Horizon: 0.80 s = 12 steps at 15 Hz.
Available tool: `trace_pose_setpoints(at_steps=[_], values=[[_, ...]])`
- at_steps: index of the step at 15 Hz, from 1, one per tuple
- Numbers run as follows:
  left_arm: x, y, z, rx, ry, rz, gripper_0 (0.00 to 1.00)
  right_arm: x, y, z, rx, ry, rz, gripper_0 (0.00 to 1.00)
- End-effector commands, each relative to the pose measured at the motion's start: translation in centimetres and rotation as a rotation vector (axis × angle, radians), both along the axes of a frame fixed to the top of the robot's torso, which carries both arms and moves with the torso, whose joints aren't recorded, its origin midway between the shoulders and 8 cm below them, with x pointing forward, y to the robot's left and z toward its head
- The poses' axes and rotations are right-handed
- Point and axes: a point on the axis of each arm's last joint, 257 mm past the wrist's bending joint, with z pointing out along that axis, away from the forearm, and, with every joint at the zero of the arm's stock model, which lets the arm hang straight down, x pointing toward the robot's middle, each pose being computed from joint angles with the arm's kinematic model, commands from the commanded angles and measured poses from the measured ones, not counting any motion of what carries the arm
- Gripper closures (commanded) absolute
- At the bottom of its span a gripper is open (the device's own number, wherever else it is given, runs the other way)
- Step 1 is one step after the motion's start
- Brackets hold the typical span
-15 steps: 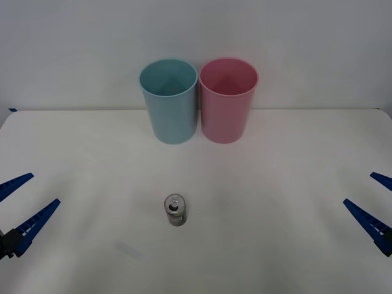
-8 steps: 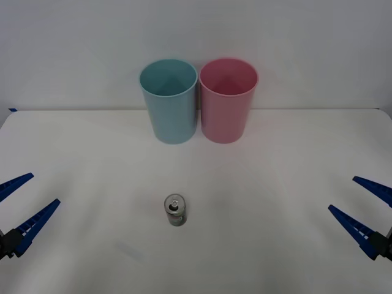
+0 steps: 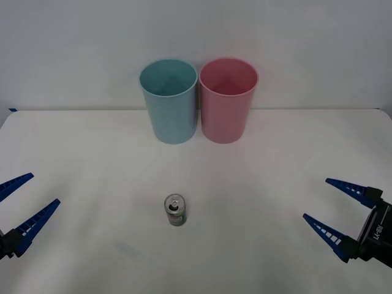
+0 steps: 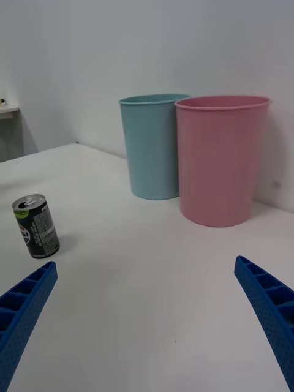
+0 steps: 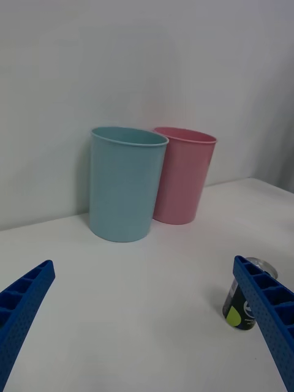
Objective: Grasp the object on the table and drop it into the matching bin: aluminum can to the light blue bin, PET bottle to the pink bin.
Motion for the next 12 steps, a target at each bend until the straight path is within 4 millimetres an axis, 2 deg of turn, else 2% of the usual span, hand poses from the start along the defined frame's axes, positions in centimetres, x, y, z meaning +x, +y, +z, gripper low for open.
trace_pose_setpoints(at_steps=[1,6,12], values=[[0.0,0.0,0.0,0.0,0.0,0.0,0.0,0.8,1.9,-0.9,0.004,0.009,0.064,0.0],[0.0,0.0,0.0,0.0,0.0,0.0,0.0,2.0,6.4,-2.8,0.013,0.038,0.165,0.0],[0.0,0.0,0.0,0.0,0.0,0.0,0.0,3.0,10.9,-4.6,0.001,0.055,0.192,0.0]])
